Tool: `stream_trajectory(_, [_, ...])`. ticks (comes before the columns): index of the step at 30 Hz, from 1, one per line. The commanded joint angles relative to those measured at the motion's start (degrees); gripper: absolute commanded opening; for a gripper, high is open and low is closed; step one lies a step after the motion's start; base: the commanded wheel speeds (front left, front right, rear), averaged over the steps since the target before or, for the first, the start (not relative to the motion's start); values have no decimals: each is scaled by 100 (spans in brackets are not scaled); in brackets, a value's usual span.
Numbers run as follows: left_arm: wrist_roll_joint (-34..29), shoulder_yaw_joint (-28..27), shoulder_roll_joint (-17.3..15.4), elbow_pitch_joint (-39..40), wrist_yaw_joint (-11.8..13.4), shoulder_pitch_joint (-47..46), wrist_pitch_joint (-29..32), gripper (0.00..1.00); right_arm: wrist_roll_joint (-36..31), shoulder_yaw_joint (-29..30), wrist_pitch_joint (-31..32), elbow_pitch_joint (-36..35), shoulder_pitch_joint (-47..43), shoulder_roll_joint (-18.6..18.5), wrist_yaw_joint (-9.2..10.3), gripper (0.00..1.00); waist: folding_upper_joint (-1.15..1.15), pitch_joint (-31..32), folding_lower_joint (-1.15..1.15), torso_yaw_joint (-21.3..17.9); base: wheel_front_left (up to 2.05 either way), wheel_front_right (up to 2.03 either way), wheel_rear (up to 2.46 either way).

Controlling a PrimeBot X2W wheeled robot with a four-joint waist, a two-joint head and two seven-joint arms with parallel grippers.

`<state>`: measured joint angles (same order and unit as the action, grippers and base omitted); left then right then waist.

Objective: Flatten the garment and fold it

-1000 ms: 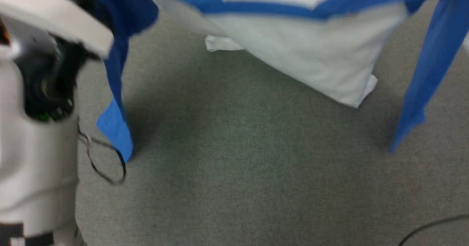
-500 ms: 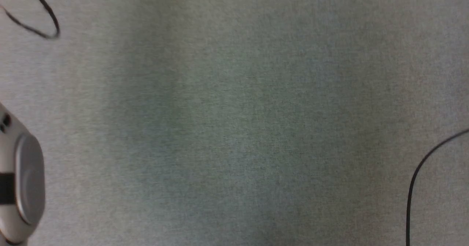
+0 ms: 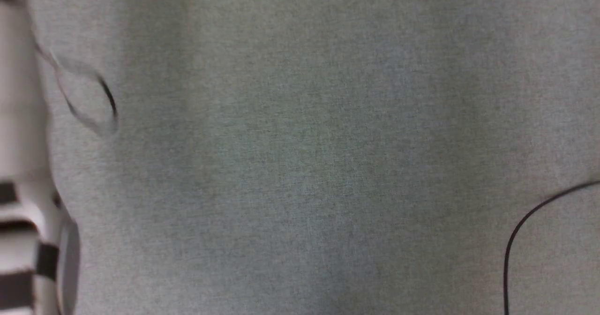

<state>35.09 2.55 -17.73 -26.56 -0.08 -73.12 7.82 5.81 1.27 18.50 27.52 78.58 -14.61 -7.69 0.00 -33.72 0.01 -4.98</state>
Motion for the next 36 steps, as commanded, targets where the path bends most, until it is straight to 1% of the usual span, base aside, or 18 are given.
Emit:
stream_trajectory(1, [-85,40,-115,-64,-44,283,34,0,116,-9,54,9,-280,-127,20,0,0,188,-1,101,0,0,0])
stream_trajectory(4, [-117,232,-113,-132,-134,1072,197,0,481,-159,294,-83,-1118,-225,20,0,0,483,-1,186,0,0,0])
stream_trajectory(7, [-20,316,-93,-88,-209,1917,356,0,823,-217,583,-423,-2048,-325,20,0,0,819,-1,257,0,0,0])
stream_trajectory(9, [28,356,-88,28,-208,2500,444,0,1010,-208,757,-711,-2691,-359,20,0,0,1050,-1,299,0,0,0])
stream_trajectory(13, [141,423,-29,498,-61,3731,694,0,1181,-37,1014,-1454,-4013,-338,20,0,0,1481,-1,384,0,0,0])
stream_trajectory(17, [322,425,16,1040,104,4864,961,0,1151,324,1201,-2145,-5227,-91,20,0,0,1791,-1,467,0,0,0])
stream_trajectory(22, [469,494,60,1723,358,6041,1339,0,981,839,1383,-2896,-6546,436,20,0,0,2067,-1,598,0,0,0])
stream_trajectory(26, [539,509,72,2221,564,6728,1532,0,839,1212,1454,-3377,-7322,820,20,0,0,2200,-1,684,0,0,0])
stream_trajectory(31, [640,544,170,2737,777,7386,1674,0,550,1663,1580,-3830,-8043,1073,20,0,0,2329,-1,763,0,0,0])
stream_trajectory(36, [733,677,264,2948,834,7886,1793,0,405,2022,1896,-4007,-8661,1165,20,0,0,2431,-1,768,0,0,0])
